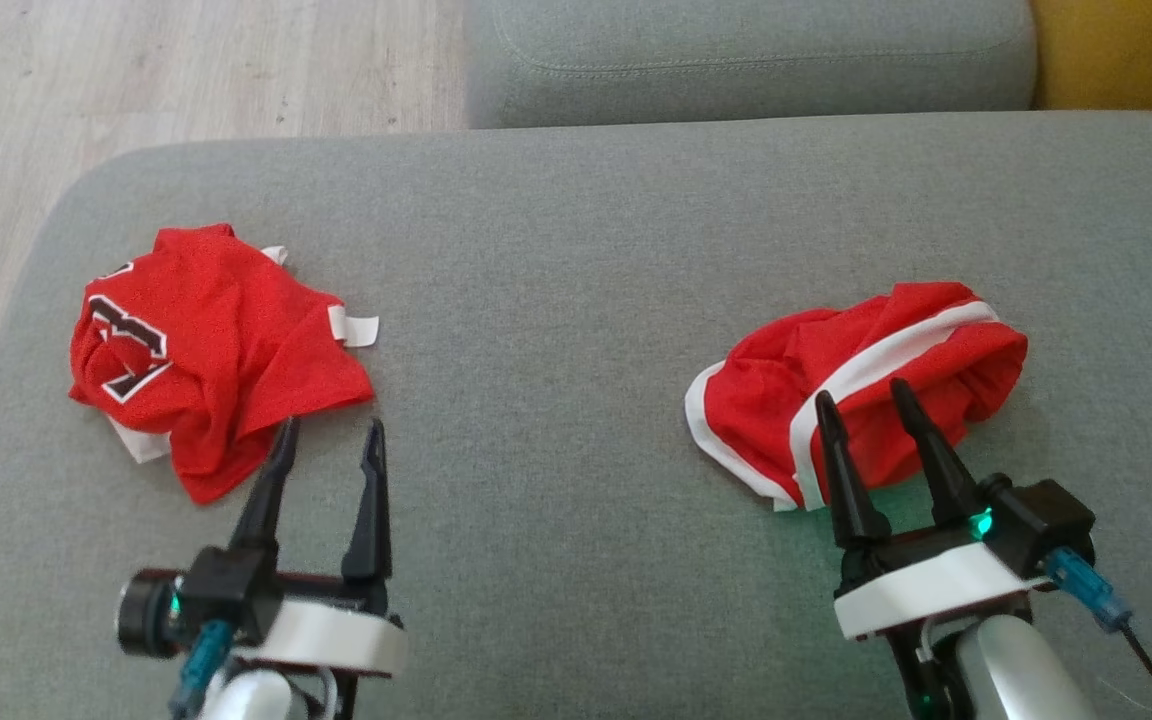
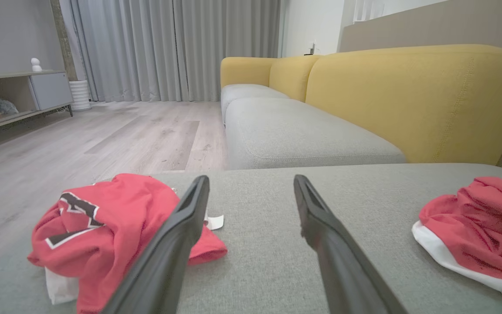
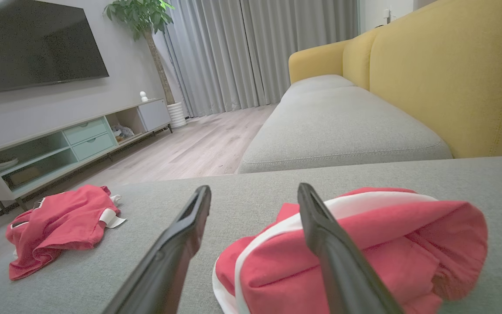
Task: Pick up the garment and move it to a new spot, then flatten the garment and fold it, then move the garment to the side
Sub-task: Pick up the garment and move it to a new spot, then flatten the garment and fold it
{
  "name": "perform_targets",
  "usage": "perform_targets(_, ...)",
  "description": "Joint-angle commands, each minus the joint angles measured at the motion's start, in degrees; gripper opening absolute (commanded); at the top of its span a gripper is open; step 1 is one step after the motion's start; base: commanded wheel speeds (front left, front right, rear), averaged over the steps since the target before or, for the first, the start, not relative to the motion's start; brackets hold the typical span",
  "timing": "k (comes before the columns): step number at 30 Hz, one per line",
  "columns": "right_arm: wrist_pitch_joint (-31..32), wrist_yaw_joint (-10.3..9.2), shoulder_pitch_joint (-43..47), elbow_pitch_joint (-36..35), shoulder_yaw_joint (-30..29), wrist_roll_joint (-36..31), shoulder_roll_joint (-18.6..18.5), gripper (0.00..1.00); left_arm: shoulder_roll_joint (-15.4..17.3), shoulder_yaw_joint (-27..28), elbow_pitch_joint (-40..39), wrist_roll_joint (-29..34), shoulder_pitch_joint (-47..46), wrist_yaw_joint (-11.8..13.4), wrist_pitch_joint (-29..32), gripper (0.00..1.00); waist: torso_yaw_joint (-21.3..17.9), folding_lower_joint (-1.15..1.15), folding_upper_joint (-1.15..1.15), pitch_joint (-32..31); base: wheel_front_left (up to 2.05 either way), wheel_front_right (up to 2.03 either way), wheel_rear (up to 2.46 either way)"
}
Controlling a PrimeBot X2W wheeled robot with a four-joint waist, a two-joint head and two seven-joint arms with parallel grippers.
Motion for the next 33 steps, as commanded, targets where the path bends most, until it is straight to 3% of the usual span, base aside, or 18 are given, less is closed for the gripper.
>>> perform_targets(1,-0.63,-0.04,-0.69,-1.53,0.96,-0.7,-0.1,1.0,-0.55,3.49,-2.22,1.18,-1.98,-0.82,-0.53,1.0,0.0,0.0,0.0,0.11,0.0,0.0,0.0)
perform_targets(6,-0.63,-0.04,-1.81,-1.1,-3.39,-1.95,-0.1,1.0,-3.51,6.2,-2.01,3.81,-1.14,-4.03,-0.54,1.0,-0.11,0.0,0.0,1.05,0.0,0.0,0.0)
perform_targets(11,-0.41,-0.04,-8.24,1.8,-11.75,-3.34,-0.1,1.0,-6.12,7.81,-0.92,6.13,-2.31,-6.98,-0.54,1.0,0.16,0.0,0.0,3.13,0.0,0.0,0.0)
perform_targets(17,6.71,-0.04,-20.57,10.92,-24.92,-9.24,-0.1,1.0,-9.07,9.49,0.47,8.42,-3.37,-10.19,-0.54,1.0,1.25,0.0,0.0,6.36,0.0,0.0,0.0)
perform_targets(19,8.09,-0.04,-22.32,12.83,-26.65,-10.42,-0.1,1.0,-9.49,9.78,0.66,8.8,-3.6,-10.68,-0.54,1.0,1.51,0.0,0.0,6.87,0.0,0.0,0.0)
perform_targets(26,12.45,-0.04,-30.27,28.87,-36.18,-12.39,-0.1,1.0,-11.55,11.66,1.92,11.1,-4.77,-13.55,-0.54,1.0,2.9,0.0,0.0,9.1,0.0,0.0,0.0)
perform_targets(33,8.2,-0.04,-34.74,45.54,-34.96,-7.2,-0.1,1.0,-12.99,13.47,3.3,12.32,-4.76,-15.51,-0.54,1.0,3.05,0.0,0.0,7.65,0.0,0.0,0.0)
